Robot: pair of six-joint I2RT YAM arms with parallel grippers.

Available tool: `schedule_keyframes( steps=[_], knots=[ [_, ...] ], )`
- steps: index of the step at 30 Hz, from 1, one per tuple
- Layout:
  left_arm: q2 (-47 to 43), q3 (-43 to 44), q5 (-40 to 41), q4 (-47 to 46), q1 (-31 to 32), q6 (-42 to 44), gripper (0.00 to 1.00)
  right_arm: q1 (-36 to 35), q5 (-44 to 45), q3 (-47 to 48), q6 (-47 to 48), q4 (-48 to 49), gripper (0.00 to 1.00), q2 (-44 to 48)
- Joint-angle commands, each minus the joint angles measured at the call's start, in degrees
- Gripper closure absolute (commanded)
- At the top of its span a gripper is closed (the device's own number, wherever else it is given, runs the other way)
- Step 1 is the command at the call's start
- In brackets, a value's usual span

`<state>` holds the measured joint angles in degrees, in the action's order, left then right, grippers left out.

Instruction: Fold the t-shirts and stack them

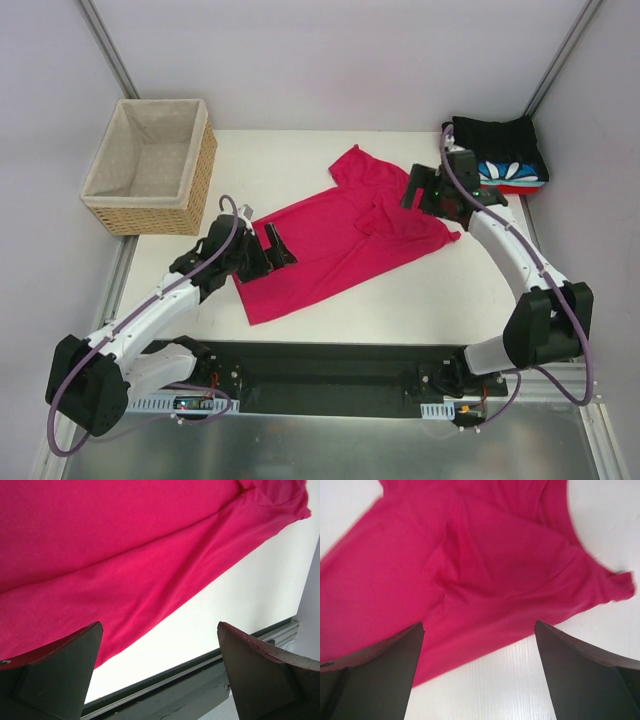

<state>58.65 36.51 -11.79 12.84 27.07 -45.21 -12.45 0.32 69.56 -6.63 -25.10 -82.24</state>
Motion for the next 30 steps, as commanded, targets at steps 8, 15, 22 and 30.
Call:
schedule_keyframes(
  steps=[8, 15, 22, 30],
  knots=[
    [6.3, 3.6, 3.3, 2.1, 0.5, 2.4, 0.01, -8.8, -0.7, -8.8, -1.4, 1.9, 0.04, 1.5],
    [13.1, 3.7, 3.2, -1.0, 0.4, 1.9, 0.01, -9.0, -1.2, -9.6, -1.9, 4.5, 0.03, -2.3],
    [12.7, 1.5, 1.8, -2.0, 0.4, 0.8, 0.01, -7.3, 2.8, -8.0, -0.5, 8.0, 0.03, -9.8],
    [4.2, -1.5, -0.7, -1.2, 0.4, -1.9, 0.01, 4.8, -1.8, -5.2, -0.3, 8.5, 0.03, -13.0]
  ],
)
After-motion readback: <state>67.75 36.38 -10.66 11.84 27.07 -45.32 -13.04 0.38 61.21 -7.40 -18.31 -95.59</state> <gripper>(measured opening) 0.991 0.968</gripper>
